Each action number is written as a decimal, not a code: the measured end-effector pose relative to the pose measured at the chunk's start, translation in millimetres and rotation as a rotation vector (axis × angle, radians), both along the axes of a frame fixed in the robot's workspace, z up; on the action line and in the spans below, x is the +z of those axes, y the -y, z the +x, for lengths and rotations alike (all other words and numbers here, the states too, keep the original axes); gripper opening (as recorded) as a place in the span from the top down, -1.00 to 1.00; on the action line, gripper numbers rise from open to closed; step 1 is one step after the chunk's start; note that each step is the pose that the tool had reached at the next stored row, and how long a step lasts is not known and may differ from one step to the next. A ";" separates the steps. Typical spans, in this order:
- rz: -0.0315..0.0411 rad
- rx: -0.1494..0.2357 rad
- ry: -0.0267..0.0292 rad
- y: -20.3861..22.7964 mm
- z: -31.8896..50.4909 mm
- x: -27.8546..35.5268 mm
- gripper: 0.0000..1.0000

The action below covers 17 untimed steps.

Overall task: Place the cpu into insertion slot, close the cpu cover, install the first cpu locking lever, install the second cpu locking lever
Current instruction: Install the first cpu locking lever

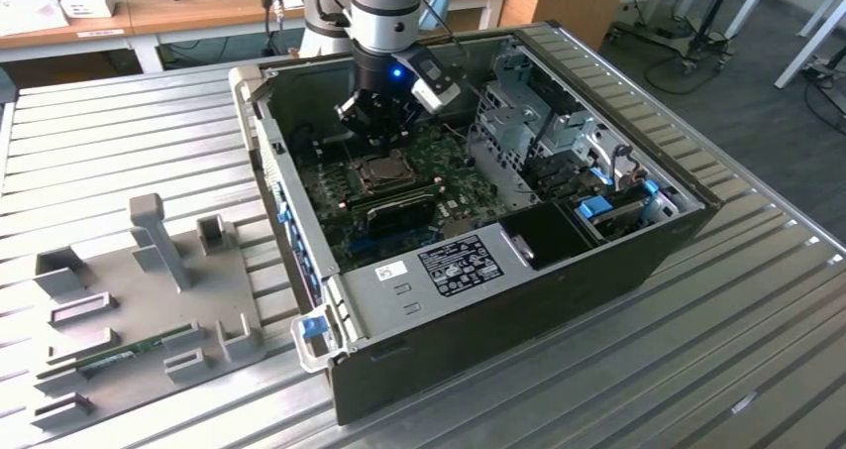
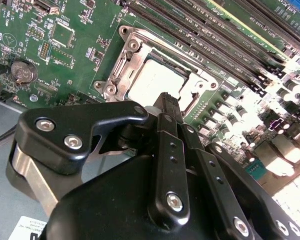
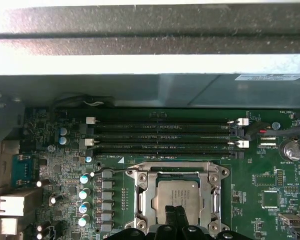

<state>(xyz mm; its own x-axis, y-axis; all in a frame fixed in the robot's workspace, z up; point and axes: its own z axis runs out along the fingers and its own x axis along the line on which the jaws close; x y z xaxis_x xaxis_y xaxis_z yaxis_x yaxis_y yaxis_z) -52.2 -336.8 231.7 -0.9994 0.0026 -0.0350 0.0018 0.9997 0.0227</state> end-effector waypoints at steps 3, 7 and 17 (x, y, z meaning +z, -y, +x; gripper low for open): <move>-0.0001 0.000 0.0000 0.1 -0.1 0.3 0.79; 0.0001 0.000 0.0001 0.0 0.0 0.6 0.79; 0.0000 0.000 0.0026 0.0 -3.8 0.7 0.79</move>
